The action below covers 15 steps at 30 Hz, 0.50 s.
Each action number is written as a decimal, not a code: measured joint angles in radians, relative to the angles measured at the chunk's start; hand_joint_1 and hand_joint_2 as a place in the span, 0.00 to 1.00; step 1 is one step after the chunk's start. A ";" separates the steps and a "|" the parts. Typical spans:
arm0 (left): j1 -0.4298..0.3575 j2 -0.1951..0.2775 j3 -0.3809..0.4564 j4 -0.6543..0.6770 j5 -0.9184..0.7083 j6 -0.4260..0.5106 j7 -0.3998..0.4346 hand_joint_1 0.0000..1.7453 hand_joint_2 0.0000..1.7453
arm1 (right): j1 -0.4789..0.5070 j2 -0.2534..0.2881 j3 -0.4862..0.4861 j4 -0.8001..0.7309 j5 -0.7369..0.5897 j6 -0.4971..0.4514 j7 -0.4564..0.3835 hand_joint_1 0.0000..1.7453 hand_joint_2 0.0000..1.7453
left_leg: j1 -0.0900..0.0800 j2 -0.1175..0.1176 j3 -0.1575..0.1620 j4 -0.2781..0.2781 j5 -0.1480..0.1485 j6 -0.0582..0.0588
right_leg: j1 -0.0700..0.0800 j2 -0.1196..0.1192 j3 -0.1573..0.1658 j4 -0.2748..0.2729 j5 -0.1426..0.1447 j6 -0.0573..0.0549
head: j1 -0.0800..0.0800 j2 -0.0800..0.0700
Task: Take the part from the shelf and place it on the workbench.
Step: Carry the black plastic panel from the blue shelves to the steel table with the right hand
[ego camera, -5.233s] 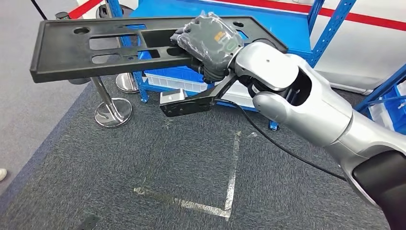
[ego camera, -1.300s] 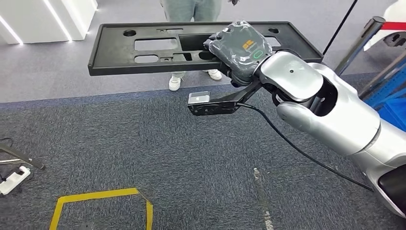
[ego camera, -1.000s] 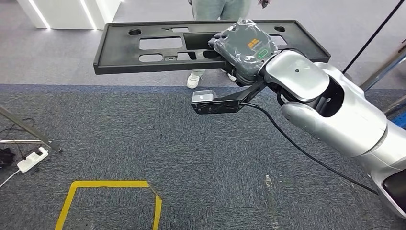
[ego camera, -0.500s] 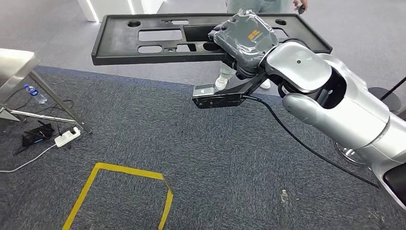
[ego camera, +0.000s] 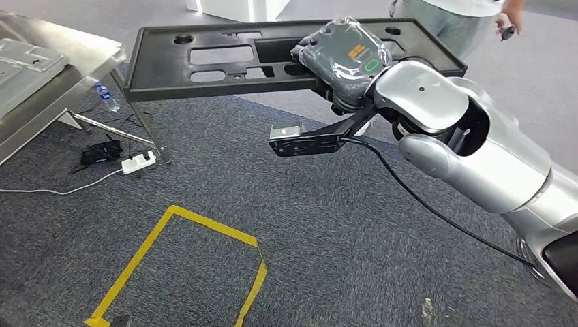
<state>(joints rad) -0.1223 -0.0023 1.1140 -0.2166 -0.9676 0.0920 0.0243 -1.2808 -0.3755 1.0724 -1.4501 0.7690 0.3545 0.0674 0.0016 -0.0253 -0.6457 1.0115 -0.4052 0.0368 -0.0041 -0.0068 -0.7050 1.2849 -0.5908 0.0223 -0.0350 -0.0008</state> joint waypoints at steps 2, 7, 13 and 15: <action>-0.001 0.000 0.000 0.000 0.003 0.000 -0.001 0.00 1.00 | 0.008 0.000 0.001 0.004 -0.001 0.000 -0.003 1.00 1.00 | 0.000 -0.032 0.000 0.004 0.000 0.000 | -0.001 0.007 -0.020 0.020 0.022 0.000 | 0.000 0.000; 0.000 -0.001 0.001 0.000 0.004 0.000 -0.002 0.00 1.00 | 0.006 0.001 0.002 0.011 -0.001 0.000 -0.004 1.00 1.00 | 0.006 -0.106 -0.013 0.022 -0.005 -0.018 | -0.013 0.082 0.092 -0.239 0.140 -0.003 | -0.001 0.000; 0.008 -0.003 0.001 0.000 0.006 0.014 0.000 0.00 1.00 | 0.003 0.012 0.003 0.020 0.006 -0.010 -0.005 1.00 1.00 | 0.008 -0.037 -0.075 0.120 -0.056 -0.048 | -0.007 0.013 0.104 -0.261 0.149 -0.035 | -0.010 0.000; 0.005 -0.003 0.001 0.000 0.007 0.020 0.001 0.00 1.00 | 0.002 0.014 0.004 0.023 0.005 -0.014 -0.005 1.00 1.00 | 0.009 0.006 -0.133 0.243 -0.109 -0.051 | -0.001 -0.013 0.104 -0.261 0.149 -0.039 | -0.013 0.000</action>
<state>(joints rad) -0.1177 -0.0055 1.1151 -0.2163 -0.9610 0.1120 0.0249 -1.2788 -0.3616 1.0761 -1.4267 0.7736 0.3402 0.0626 0.0108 -0.0198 -0.7784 1.2548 -0.5140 -0.0140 -0.0055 -0.0198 -0.6012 1.0240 -0.4420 -0.0172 -0.0483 -0.0008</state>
